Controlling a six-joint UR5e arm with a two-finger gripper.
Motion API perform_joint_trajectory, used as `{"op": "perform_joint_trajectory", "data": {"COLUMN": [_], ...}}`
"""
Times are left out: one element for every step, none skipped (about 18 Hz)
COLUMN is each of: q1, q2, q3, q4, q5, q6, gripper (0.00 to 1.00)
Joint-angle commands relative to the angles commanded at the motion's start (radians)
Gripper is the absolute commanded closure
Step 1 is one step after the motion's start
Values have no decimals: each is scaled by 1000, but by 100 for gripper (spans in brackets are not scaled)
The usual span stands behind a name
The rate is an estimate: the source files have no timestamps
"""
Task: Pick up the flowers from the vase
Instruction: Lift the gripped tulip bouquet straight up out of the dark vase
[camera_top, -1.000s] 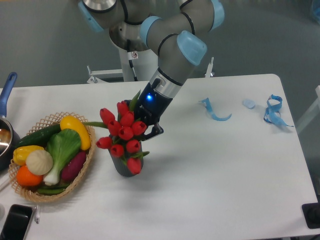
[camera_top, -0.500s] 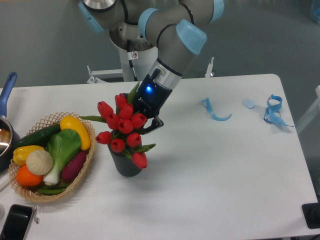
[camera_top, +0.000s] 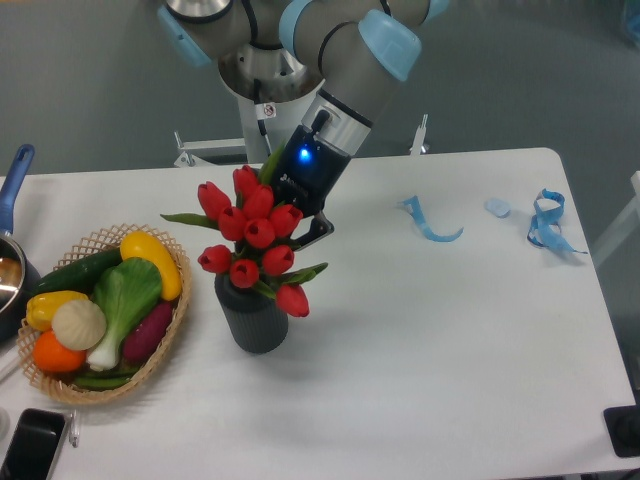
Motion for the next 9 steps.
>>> {"op": "perform_joint_trajectory", "data": {"q1": [2, 8, 9, 11, 15, 25, 31, 34, 46], "q2": [2, 2, 2, 2, 3, 8, 11, 18, 26], "q3": [2, 5, 14, 24, 37, 47, 57, 63, 64], "q4": [0, 0, 0, 0, 0, 0, 0, 0, 0], "q5": [-3, -15, -18, -20, -20, -20, -20, -21, -26], "q6": [-6, -8, -9, -21, -44, -66, -81, -95, -106], "gripper": [64, 64, 64, 64, 64, 64, 64, 64, 64]}}
